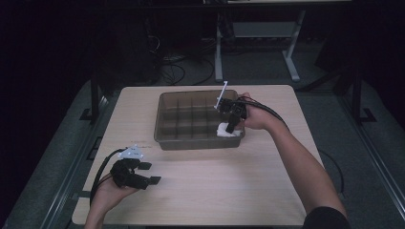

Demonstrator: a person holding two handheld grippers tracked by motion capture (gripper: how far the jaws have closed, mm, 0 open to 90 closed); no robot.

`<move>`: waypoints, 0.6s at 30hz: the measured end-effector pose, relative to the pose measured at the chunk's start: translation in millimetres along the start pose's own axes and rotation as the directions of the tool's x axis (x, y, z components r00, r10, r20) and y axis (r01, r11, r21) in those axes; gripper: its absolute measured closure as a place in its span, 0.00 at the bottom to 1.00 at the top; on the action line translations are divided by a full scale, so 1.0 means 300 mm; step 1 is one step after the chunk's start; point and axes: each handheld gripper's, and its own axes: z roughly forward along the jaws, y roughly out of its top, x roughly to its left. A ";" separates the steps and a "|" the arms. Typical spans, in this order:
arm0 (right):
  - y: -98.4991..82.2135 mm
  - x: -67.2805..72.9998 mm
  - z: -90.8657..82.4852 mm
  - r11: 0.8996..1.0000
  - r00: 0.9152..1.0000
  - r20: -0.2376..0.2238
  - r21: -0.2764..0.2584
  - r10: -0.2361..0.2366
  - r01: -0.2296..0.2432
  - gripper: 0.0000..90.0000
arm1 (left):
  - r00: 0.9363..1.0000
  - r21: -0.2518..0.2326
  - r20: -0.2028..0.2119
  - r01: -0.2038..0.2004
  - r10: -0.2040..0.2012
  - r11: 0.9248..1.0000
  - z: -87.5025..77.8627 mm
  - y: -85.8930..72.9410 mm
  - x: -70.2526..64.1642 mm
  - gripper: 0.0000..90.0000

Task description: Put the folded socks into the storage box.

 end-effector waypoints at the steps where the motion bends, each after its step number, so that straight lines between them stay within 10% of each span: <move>1: 0.000 0.000 0.002 1.000 1.000 0.000 0.001 0.005 -0.005 0.80 | 1.000 0.000 0.000 -0.002 0.002 1.000 -0.001 0.000 0.000 0.33; 18: -0.001 0.001 0.032 1.000 1.000 0.026 0.021 0.001 -0.002 0.80 | 1.000 0.006 0.005 -0.001 0.001 1.000 0.004 0.001 -0.006 0.32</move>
